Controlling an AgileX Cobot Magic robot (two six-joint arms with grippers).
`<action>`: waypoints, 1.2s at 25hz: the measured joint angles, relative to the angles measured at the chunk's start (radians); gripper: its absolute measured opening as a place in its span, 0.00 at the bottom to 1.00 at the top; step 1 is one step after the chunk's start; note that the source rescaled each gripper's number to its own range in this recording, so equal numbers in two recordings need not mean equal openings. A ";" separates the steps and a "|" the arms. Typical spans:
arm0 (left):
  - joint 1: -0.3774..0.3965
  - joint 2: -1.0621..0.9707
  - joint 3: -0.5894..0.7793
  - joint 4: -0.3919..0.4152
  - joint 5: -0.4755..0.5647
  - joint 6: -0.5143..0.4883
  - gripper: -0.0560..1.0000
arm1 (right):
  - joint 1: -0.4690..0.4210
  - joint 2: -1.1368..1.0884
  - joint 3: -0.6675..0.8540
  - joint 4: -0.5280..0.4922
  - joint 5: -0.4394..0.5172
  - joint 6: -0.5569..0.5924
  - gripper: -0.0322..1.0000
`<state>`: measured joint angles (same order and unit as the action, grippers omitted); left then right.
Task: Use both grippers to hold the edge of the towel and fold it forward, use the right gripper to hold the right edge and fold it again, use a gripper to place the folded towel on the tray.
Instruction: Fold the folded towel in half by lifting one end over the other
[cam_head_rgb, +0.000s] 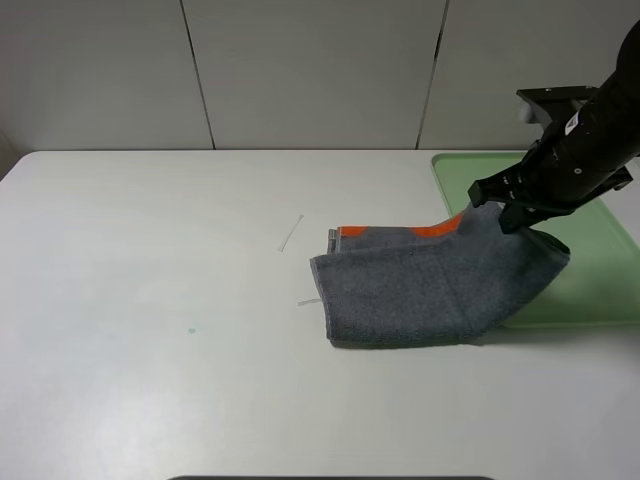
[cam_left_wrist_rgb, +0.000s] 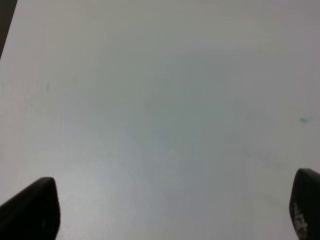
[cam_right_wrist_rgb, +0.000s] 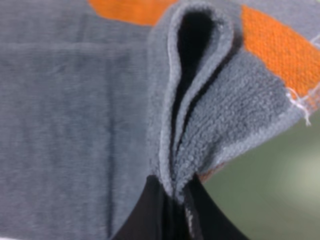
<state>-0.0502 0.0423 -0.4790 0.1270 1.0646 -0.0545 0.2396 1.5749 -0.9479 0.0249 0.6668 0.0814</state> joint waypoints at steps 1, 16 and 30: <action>0.000 0.000 0.000 0.000 0.000 0.000 0.92 | 0.016 -0.001 0.000 0.000 0.001 0.012 0.05; 0.000 0.000 0.000 0.000 0.000 0.000 0.92 | 0.268 -0.002 -0.075 0.018 -0.004 0.160 0.05; 0.000 0.000 0.000 0.000 0.000 0.000 0.92 | 0.320 0.049 -0.075 0.073 -0.108 0.168 0.05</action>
<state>-0.0502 0.0423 -0.4790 0.1274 1.0646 -0.0545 0.5594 1.6239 -1.0228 0.0977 0.5591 0.2489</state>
